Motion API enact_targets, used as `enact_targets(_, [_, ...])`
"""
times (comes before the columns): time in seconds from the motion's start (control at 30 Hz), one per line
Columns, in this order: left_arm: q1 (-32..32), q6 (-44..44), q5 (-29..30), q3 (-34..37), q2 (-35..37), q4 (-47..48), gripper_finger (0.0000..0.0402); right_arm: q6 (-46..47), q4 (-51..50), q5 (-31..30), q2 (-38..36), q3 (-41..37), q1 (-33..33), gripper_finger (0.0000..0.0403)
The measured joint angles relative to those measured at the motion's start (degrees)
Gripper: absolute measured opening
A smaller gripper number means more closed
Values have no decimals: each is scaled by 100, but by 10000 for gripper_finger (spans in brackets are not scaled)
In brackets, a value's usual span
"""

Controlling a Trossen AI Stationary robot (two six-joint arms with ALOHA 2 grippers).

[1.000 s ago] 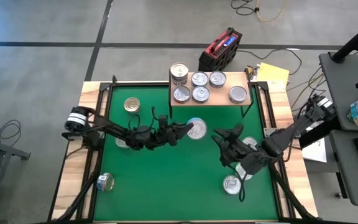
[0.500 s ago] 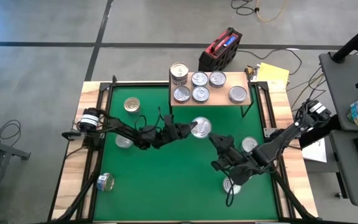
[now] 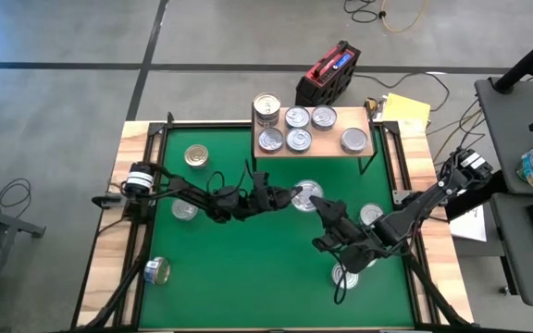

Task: Stack canned seafood by type on shelf
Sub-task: Put the yellow/blue tuna can on the shelf

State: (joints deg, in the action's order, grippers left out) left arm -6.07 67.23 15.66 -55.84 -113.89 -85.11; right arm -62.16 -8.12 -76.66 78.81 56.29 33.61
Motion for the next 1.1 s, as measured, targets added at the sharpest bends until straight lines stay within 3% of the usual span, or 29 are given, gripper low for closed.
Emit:
enact_targets(0.3, [0,75,9,10,-15,14,160,-81,-42,4,-20,-2,2,135])
enact_targets(0.67, [101,-764,-74,374,35,-401,201,307,-135,-227,-159,-11,-2,134])
enact_targets(0.83, [56,-1743,-14,712,153,-505,203,1036,-739,-190,-663,-11,-8,135])
enact_targets(1.1, [-160,-3222,-19,988,322,-486,203,3019,-1692,879,-1773,-78,-247,135])
